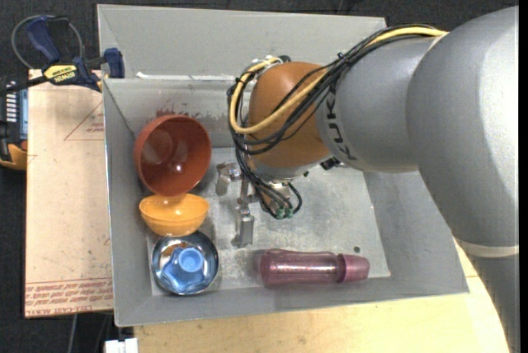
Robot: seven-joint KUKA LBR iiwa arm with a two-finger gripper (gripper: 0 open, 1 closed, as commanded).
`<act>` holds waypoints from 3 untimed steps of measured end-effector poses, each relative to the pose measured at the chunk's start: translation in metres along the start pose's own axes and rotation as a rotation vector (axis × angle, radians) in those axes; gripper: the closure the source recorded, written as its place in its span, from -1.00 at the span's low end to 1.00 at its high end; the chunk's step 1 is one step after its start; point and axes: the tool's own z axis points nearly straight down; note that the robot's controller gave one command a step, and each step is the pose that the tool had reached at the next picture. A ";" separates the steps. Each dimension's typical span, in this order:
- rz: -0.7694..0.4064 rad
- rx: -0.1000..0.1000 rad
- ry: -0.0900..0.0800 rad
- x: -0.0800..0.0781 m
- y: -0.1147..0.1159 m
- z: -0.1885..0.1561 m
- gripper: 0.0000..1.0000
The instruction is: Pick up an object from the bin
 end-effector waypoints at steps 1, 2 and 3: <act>-0.037 -0.004 -0.004 0.014 0.037 -0.072 -1.00; -0.077 -0.001 0.004 0.037 0.063 0.023 -1.00; -0.175 -0.004 -0.011 0.065 0.066 -0.019 -1.00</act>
Offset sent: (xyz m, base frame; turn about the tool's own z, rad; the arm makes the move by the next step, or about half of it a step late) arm -0.0472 0.0568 -0.0272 -0.0774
